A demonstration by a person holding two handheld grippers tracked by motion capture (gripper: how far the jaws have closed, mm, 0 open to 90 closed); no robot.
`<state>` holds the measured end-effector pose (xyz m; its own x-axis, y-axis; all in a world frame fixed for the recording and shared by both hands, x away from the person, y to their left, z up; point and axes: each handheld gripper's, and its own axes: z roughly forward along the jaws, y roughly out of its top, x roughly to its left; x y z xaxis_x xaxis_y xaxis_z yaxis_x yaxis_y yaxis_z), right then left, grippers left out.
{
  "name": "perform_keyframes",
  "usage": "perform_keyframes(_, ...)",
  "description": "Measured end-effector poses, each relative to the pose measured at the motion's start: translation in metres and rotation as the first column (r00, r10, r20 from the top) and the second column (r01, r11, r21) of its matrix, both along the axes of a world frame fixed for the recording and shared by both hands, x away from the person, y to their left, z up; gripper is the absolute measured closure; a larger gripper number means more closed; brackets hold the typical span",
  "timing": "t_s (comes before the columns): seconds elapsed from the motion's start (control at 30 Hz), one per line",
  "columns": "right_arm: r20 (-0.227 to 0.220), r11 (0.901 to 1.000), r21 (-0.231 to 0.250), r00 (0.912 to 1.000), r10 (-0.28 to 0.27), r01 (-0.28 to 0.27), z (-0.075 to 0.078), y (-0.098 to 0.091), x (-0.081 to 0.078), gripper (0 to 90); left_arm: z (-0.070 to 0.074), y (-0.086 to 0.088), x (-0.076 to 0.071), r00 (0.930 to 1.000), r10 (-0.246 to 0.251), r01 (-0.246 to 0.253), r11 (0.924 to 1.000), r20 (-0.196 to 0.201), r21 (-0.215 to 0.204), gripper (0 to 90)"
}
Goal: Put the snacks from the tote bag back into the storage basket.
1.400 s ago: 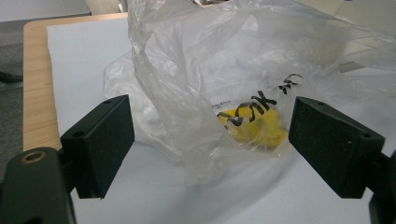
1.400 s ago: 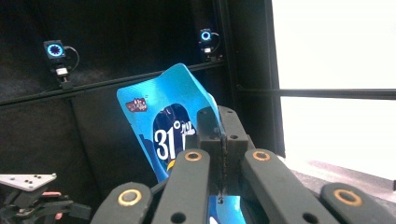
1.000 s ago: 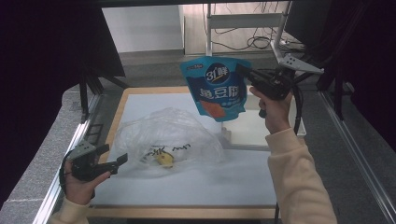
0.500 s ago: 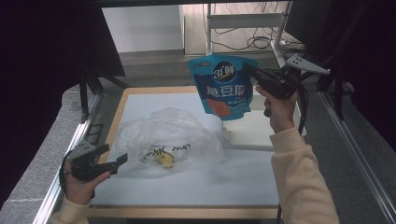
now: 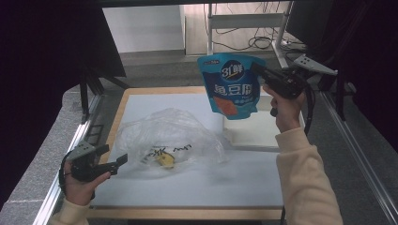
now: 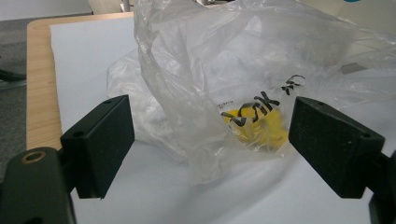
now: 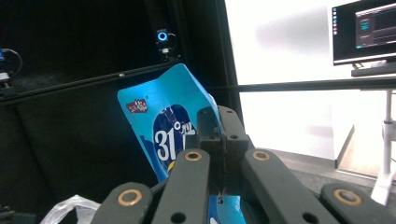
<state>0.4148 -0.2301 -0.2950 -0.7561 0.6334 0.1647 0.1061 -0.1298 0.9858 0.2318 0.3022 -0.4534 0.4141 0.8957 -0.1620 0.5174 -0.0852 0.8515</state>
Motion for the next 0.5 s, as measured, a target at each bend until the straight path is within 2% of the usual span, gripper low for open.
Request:
perform_keyframes(0.13,0.0,0.9997,-0.01,0.9998,-0.02,0.02,-0.002,-0.005,0.003,89.6,-0.002,-0.001,0.001,1.0,-0.001,0.001,1.0,-0.005,0.002,14.6)
perform_keyframes(0.5,-0.033,0.9971,-0.004,0.9966,-0.076,0.076,-0.015,-0.021,0.014,89.6,-0.003,-0.002,0.002,1.0,0.0,0.0,1.0,-0.01,0.004,14.6)
